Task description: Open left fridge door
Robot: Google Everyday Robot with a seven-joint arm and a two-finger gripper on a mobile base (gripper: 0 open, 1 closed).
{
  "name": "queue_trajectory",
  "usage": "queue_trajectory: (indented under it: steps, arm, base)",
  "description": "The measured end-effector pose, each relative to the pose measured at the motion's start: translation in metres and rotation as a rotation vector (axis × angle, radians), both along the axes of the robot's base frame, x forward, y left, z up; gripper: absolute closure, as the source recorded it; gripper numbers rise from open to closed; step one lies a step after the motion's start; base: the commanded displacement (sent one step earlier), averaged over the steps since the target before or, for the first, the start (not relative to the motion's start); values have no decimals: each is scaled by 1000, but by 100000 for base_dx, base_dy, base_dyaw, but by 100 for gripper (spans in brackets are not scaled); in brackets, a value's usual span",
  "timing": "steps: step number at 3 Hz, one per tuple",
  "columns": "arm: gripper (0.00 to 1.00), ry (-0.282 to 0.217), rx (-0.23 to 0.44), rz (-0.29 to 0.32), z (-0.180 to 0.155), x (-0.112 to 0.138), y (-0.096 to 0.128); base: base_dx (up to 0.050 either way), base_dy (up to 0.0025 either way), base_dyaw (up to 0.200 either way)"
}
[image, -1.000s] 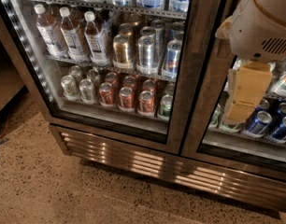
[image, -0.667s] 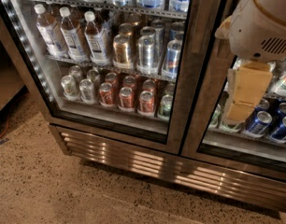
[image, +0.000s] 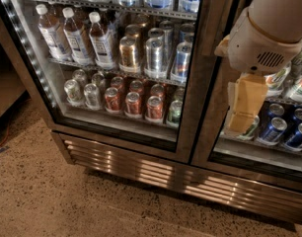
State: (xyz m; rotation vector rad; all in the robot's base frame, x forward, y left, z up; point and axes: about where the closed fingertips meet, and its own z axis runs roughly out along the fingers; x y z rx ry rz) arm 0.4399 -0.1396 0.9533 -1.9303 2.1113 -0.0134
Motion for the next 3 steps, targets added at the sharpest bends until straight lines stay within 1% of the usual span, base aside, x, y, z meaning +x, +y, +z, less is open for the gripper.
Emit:
queue_trajectory:
  steps: [1,2,3]
  arm:
    - [0,0,0,0,0,0,0]
    - [0,5,51,46,2,-1,2]
    - [0,-3,197,85,-5,10,-19]
  base:
    - [0,0,0]
    - [0,0,0]
    - [0,0,0]
